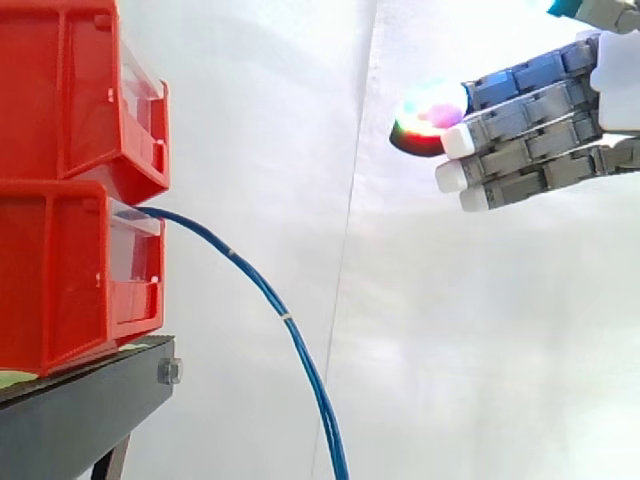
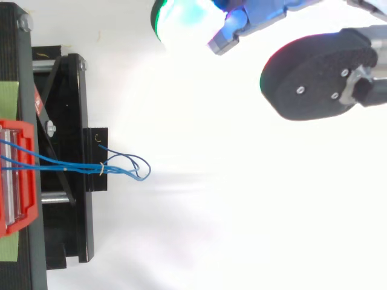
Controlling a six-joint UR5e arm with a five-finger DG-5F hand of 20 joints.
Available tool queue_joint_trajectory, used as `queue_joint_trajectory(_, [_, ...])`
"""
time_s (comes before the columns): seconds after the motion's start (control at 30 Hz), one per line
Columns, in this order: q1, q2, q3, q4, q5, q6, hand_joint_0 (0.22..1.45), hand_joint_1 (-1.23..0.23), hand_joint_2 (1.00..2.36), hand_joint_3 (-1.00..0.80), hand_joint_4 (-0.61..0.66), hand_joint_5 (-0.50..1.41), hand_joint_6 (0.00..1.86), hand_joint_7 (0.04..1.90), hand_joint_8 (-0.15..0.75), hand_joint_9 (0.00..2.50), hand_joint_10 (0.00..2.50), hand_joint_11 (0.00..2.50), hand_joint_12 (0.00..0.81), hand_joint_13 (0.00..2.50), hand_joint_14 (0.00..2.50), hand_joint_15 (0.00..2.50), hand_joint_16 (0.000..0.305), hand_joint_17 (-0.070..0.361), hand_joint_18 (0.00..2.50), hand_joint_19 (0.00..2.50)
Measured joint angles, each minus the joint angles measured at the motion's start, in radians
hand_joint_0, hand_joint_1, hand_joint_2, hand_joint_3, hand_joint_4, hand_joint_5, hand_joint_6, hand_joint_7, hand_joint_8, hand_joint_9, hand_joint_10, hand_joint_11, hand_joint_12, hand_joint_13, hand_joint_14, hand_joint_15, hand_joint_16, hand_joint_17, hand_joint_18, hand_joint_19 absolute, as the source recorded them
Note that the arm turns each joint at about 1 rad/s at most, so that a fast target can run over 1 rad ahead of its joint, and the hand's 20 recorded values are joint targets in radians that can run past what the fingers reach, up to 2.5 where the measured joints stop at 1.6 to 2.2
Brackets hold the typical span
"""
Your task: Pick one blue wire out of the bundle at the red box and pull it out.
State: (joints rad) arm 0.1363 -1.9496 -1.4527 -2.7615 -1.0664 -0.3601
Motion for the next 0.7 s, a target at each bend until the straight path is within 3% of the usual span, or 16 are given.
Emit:
queue_joint_trajectory(0.33, [0.024,-0.031,0.000,0.059,0.035,-0.005,0.52,-0.48,1.00,-0.47,0.38,-0.16,0.50,0.81,0.339,0.79,0.01,0.30,0.416,0.63,0.01,0.26,0.055,0.124,0.44,0.25])
queue_joint_trajectory(0.53, [0.026,-0.046,0.000,0.078,0.036,-0.017,0.52,-0.48,1.00,-0.47,0.38,-0.16,0.50,0.81,0.339,0.79,0.01,0.30,0.416,0.63,0.01,0.26,0.055,0.124,0.45,0.26])
queue_joint_trajectory(0.7, [0.024,-0.056,0.000,0.092,0.035,-0.077,0.52,-0.48,1.00,-0.46,0.38,-0.16,0.50,0.82,0.338,0.79,0.01,0.30,0.414,0.64,0.01,0.27,0.055,0.124,0.46,0.26])
